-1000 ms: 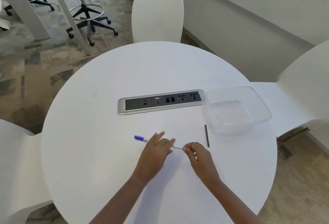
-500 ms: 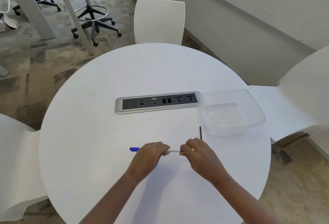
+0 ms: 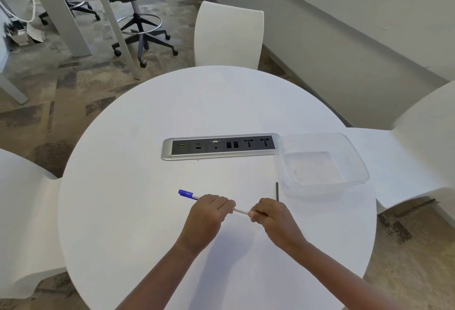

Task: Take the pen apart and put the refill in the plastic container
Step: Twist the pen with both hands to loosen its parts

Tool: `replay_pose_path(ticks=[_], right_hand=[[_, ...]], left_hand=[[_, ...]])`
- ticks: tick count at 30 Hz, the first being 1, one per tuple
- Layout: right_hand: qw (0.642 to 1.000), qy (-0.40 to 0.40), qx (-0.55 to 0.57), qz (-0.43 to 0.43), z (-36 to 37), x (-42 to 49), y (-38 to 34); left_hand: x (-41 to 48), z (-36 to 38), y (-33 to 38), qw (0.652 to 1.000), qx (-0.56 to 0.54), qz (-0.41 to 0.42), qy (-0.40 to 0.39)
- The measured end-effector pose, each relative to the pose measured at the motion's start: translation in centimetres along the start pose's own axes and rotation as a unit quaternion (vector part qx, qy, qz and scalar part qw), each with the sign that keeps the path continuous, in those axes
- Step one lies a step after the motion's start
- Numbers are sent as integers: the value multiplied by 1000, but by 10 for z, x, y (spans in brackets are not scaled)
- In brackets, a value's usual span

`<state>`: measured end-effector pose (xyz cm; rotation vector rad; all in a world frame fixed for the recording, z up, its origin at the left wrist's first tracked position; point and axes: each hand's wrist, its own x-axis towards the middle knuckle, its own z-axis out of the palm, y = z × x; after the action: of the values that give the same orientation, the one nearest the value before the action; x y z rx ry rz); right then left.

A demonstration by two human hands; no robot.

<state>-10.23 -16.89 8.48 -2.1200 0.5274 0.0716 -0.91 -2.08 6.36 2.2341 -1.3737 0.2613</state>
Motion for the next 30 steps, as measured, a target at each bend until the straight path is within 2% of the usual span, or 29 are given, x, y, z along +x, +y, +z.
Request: replay_pose_path(ticks=[3,6,8,9,11,12,14,17,19,21,23,25,28,30], right_hand=[[986,-48,133,87,-7,3,-1],[966,-117,182,140,-16,7,0],[967,-121,183,131,-19,8,-1],[978,-108,147,105,-19,7,0],[999,-47,3,6,-16,4,2],[996,-12,-77,-52,-15,1,4],[969,47,-193,-149,-14,-4,6],[914,109,-299,-253,-15,-6,5],[884,139,-331,-300,-16,-4,4],[875,147,-336,-317,-17,-3,4],[886,135,-319,-309,-17,-3,6],[918,99,-277,-266,-16,-4,5],[976,9,-169,-137,-19,-1,1],[997,-46,-52,-31,-24,2,-3]], left_hand=[[1,1,1,1000,21,17,1],[2,2,1,999,27,22,-7],[3,2,2,1000,24,11,-10],[4,2,2,1000,21,5,-9],[6,0,3,1000,17,-6,-5],[7,0,3,1000,15,-9,-3],[7,-2,3,1000,12,-13,2],[7,-3,5,1000,10,-14,5],[6,-4,7,1000,7,-14,9],[7,-5,10,1000,5,-16,17],[7,-5,12,1000,7,-18,24],[8,-5,14,999,12,-17,29],[7,-5,15,999,21,-11,35],[6,-4,15,999,26,-5,38]])
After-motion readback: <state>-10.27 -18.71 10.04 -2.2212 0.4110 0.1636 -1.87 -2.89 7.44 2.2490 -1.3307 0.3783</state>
